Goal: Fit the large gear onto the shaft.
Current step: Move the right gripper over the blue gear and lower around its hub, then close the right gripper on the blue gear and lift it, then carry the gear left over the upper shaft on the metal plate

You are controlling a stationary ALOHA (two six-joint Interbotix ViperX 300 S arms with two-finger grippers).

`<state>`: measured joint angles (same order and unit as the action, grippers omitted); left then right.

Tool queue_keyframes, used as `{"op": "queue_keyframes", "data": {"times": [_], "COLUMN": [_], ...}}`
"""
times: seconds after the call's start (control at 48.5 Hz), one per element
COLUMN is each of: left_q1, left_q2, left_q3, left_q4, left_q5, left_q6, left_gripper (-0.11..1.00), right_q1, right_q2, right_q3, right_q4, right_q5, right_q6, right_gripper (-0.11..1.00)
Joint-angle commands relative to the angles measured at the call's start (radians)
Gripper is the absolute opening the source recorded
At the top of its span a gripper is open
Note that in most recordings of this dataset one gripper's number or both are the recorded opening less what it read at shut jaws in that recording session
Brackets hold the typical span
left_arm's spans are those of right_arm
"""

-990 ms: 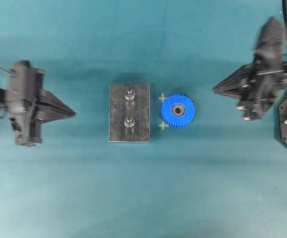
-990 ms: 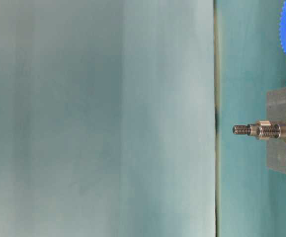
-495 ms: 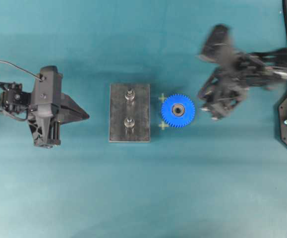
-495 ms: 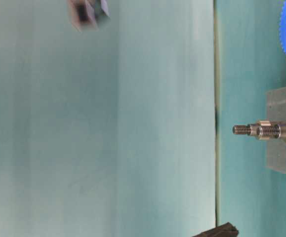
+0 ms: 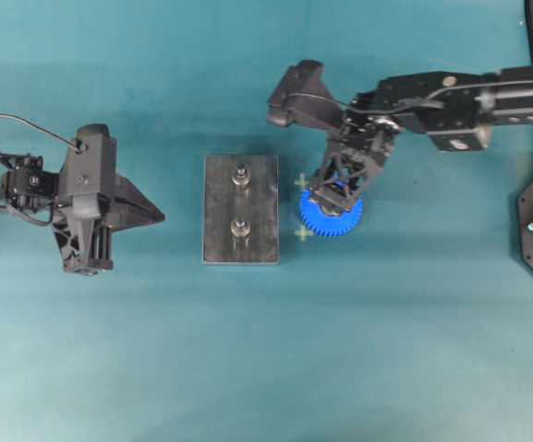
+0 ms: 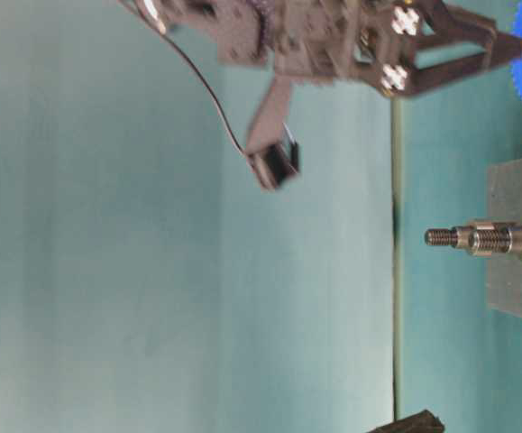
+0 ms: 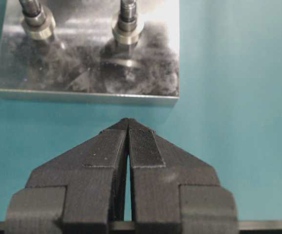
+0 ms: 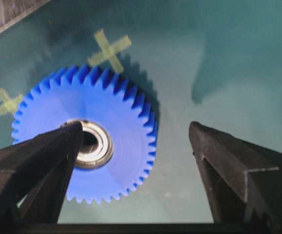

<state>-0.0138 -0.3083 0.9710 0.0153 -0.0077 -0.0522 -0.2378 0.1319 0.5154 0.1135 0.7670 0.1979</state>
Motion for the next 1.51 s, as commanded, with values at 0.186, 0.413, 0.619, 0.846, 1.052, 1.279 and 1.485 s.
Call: {"op": "queue_keyframes", "data": {"times": [0.186, 0.413, 0.619, 0.846, 1.052, 1.279, 1.485], "left_q1": [0.0, 0.0, 0.0, 0.0, 0.0, 0.0, 0.0], "left_q2": [-0.003, -0.002, -0.003, -0.003, -0.005, -0.003, -0.003], "left_q3": [-0.006, -0.008, -0.009, -0.011, -0.011, -0.012, -0.012], "left_q4": [0.003, 0.003, 0.003, 0.003, 0.002, 0.003, 0.002], "left_q5": [-0.008, -0.008, -0.008, -0.008, -0.008, -0.008, -0.009], "left_q6": [0.003, 0.003, 0.003, 0.003, 0.002, 0.002, 0.002], "left_gripper": [0.0, 0.0, 0.0, 0.0, 0.0, 0.0, 0.0], "right_q1": [0.005, 0.017, 0.018, 0.02, 0.018, 0.025, 0.025], "right_q2": [-0.011, 0.0, 0.002, 0.025, 0.041, 0.031, 0.011], "right_q3": [-0.008, 0.006, 0.023, 0.02, 0.008, -0.015, -0.058], "right_q4": [-0.008, -0.008, -0.008, -0.008, -0.008, -0.008, -0.006], "right_q5": [0.011, 0.023, 0.025, 0.008, 0.018, 0.061, 0.104], "right_q6": [-0.012, -0.011, -0.006, -0.003, -0.005, -0.005, 0.0], "right_gripper": [0.93, 0.93, 0.93, 0.93, 0.9, 0.48, 0.48]}}
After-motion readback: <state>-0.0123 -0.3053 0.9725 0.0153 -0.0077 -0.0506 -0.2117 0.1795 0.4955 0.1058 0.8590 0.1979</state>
